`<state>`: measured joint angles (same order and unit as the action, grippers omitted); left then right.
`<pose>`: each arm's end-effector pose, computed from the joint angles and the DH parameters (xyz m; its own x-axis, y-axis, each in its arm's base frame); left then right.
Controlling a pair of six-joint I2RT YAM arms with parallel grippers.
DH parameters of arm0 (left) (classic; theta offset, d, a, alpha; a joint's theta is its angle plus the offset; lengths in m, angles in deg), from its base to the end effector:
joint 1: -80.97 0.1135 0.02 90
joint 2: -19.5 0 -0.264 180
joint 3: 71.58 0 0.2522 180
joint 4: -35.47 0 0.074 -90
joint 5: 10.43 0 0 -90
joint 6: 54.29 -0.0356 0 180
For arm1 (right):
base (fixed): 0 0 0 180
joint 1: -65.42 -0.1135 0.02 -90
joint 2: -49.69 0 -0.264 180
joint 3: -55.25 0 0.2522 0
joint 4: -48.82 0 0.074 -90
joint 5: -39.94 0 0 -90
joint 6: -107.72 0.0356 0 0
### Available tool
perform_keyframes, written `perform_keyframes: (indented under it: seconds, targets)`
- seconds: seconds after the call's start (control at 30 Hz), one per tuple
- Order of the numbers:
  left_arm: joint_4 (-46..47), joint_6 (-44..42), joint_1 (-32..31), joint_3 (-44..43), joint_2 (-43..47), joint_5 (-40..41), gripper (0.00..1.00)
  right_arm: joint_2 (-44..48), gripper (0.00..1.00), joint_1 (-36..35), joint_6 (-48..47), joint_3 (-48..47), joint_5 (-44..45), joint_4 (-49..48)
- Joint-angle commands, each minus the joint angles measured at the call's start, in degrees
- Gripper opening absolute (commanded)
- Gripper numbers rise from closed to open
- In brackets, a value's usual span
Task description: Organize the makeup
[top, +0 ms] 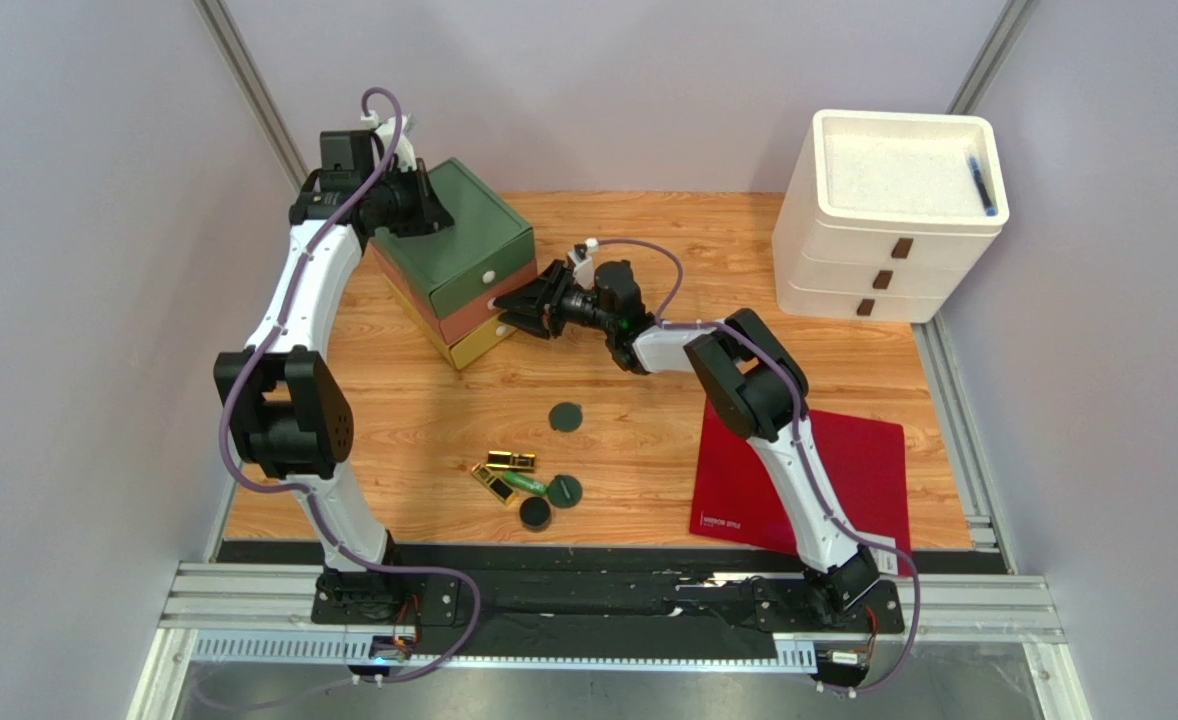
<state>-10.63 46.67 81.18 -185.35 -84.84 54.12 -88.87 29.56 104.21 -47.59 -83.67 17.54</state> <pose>0.4194 -0.0138 0.3472 -0.6512 -0.1741 -0.7387 0.2216 0.8873 -0.4044 0.4148 0.3241 0.1330 -0.9372 0.3482 -0.0183 0.0054 0.0668 0.9978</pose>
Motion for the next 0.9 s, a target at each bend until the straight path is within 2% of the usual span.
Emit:
perform_keyframes:
  seconds: [0.0, 0.63, 0.87]
  targets:
    - [-5.7, -1.8, 0.0, 2.6, -2.1, 0.7, 0.08, 1.3, 0.42, -0.4, -1.5, -0.2, 3.5, -3.6]
    - [-5.7, -2.1, 0.1, 3.9, -2.1, 0.5, 0.07, -1.3, 0.40, -1.7, -1.7, -4.2, 5.7, -0.1]
    - [-5.8, -2.2, 0.1, 3.9, -2.0, 0.5, 0.07, -1.1, 0.25, -1.8, -2.2, -4.2, 6.7, 1.4]
